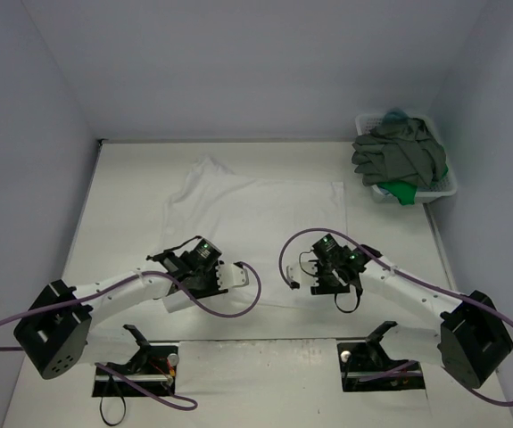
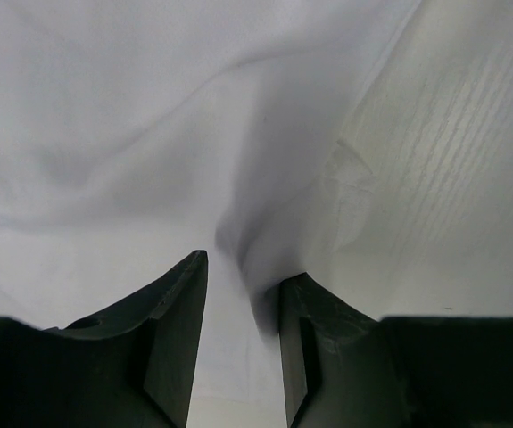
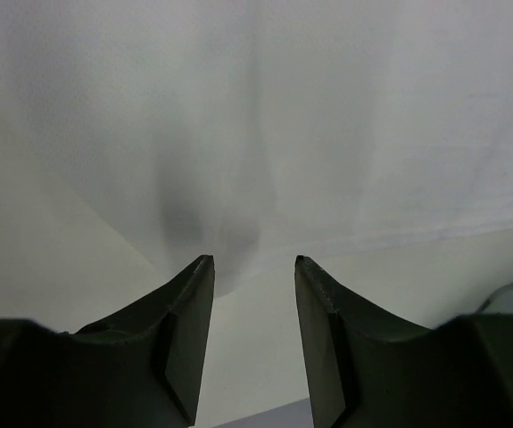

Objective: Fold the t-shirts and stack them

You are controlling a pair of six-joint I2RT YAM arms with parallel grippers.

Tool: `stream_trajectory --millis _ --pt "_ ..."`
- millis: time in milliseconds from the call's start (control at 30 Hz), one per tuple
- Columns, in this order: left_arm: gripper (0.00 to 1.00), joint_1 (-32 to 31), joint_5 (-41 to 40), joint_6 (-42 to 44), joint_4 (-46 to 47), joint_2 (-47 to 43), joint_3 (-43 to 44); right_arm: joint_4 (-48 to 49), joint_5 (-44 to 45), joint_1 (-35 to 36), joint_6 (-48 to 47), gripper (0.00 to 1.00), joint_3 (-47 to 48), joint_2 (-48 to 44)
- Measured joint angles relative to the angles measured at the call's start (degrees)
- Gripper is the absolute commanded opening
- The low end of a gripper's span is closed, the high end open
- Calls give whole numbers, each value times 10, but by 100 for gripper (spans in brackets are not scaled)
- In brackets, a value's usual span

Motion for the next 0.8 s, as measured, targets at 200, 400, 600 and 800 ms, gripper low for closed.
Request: stream_trajectory --millis 200,400,600,800 --pt "29 0 -6 0 0 3 2 -7 17 44 -2 40 6 -14" --pt "7 0 -23 0 11 11 2 -12 19 71 -9 41 7 -17" --pt "3 4 -47 3 32 32 11 -13 15 81 -12 41 10 -17" --pt "3 17 -54 7 43 62 35 -14 12 113 -11 41 8 -17"
